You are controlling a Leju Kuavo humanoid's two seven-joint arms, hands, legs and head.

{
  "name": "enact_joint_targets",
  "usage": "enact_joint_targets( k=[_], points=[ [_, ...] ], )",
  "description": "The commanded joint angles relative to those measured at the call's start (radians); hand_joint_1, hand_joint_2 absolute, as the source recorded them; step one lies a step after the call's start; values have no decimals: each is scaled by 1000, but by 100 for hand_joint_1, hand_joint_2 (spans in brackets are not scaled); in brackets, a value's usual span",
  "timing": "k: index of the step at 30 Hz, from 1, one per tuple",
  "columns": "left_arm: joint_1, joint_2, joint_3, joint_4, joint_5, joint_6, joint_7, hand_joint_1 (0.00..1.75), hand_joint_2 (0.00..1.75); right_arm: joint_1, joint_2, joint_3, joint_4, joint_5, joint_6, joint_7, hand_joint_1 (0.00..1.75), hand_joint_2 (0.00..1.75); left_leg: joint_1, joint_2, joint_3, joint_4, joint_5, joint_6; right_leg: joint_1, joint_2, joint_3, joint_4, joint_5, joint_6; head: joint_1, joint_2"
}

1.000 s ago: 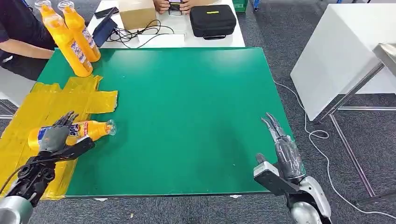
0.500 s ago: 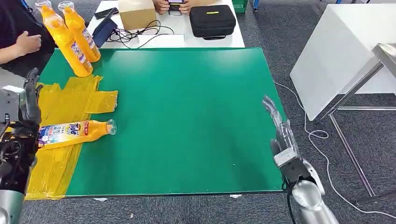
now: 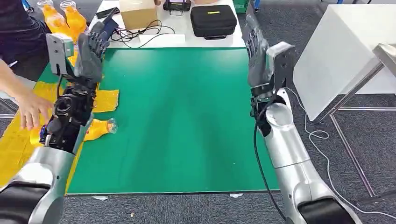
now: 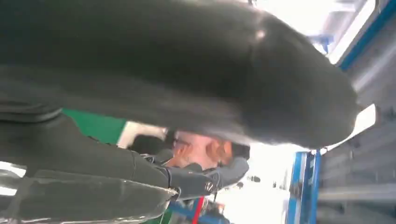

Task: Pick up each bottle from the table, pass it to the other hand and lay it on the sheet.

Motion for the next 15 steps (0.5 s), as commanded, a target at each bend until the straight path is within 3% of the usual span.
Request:
enact_joint_targets(
  k=[1,7,11,15],
  points=[
    [-77,-108,-59,85,0,24,13,0,0,-138,70,4,219,11,-40,6,0,0,0,0,2,0,-1,0,0,-2,2,1,-2,0,-1,0],
    [-82,-108,-72,92,-22,28,14,0,0,-131,74,8,226,12,-36,13,0,0,0,0,1,0,-1,0,0,-1,1,1,-1,0,-1,0],
    [-84,-132,-71,125,-57,66,30,0,0,-85,72,41,215,-1,46,8,0,0,0,-1,2,0,-1,0,0,-3,2,0,-2,0,-1,0],
    [-78,-126,-64,128,-60,71,31,0,0,-78,75,55,211,23,27,8,0,0,0,0,4,0,-2,1,0,-2,4,0,-3,0,0,0]
  ],
)
